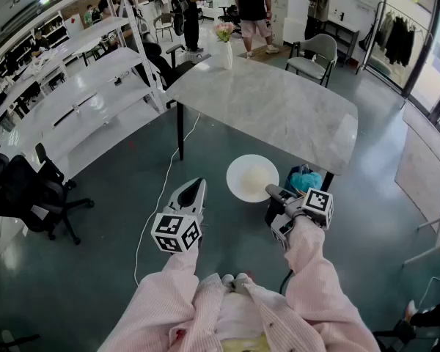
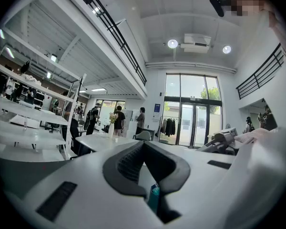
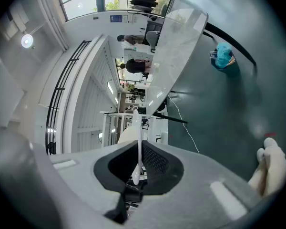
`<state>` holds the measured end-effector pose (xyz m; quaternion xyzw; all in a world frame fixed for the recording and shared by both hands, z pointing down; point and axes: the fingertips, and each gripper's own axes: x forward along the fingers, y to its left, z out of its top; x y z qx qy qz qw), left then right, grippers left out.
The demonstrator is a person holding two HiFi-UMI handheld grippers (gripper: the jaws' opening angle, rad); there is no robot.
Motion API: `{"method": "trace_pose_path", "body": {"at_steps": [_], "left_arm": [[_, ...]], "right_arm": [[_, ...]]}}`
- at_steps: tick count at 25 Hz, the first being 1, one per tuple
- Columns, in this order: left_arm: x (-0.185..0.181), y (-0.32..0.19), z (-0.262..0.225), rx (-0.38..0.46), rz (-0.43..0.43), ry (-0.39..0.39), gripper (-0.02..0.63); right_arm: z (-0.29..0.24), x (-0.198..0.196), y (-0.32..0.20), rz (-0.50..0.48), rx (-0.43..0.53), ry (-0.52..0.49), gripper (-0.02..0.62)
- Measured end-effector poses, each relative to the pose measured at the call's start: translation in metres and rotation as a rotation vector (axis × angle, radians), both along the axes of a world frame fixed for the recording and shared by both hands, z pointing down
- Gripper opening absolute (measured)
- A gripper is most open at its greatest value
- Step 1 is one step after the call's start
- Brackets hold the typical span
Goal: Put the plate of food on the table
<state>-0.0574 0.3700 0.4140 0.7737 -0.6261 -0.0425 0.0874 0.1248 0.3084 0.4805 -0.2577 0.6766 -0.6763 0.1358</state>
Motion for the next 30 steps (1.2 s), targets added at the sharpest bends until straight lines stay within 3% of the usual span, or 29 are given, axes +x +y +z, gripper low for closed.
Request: {"method": "trace_pose_path", "body": {"at_steps": [18,30], "left_arm": [[0.030,-0.007,0.002,-0.008,-0.032,0.014,-0.003],[0.029,-0.037,0.003,-0.028,-0.066,0.016,-0.003]], "right_arm": [[0.003,0.030,-0.016,-0.028,0.007,-0.001,0.020],[0.001,0.025,-0.057,-0.066,0.034,-0.044,0.020]]}}
